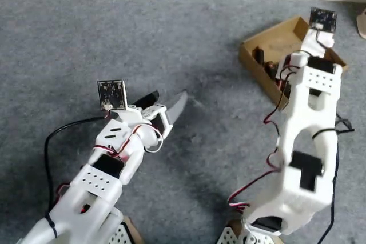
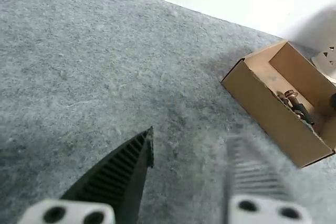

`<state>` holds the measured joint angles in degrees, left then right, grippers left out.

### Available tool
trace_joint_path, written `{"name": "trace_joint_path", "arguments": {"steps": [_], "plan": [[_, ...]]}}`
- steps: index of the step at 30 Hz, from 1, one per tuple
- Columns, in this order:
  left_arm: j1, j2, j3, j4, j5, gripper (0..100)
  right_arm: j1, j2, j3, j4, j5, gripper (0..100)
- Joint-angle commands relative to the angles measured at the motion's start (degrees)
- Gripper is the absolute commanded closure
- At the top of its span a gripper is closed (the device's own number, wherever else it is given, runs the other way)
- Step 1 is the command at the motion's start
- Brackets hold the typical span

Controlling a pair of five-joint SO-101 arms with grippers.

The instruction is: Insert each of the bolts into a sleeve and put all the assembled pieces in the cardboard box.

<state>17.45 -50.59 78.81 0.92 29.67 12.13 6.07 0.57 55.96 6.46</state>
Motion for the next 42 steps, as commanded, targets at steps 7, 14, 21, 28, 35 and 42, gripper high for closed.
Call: {"name": "trace_joint_path", "arguments": {"steps": [7,14,21,28,35,42], "plan": [[-1.4,-1.5,-0.2,-7.7,-15.1,99,-4.4,-21.5,21.5,2.4,-0.4,99.5],[-12.1,-1.5,5.3,-9.6,-15.5,99,-5.2,-31.8,34.2,2.2,-0.4,99.5],[-19.4,-1.6,10.3,-9.5,-15.5,99,-5.0,-38.5,44.2,2.2,-0.5,99.5],[-23.6,-1.6,9.7,-0.5,-15.5,99,-5.1,-48.7,53.0,2.2,-5.8,99.5],[-26.9,-1.6,9.5,8.8,-15.6,99,-5.1,-55.8,59.9,2.2,-6.0,99.5],[-26.9,-6.5,10.7,19.3,-21.5,99,-4.8,-61.4,69.3,-0.7,-5.9,99.5]]}}
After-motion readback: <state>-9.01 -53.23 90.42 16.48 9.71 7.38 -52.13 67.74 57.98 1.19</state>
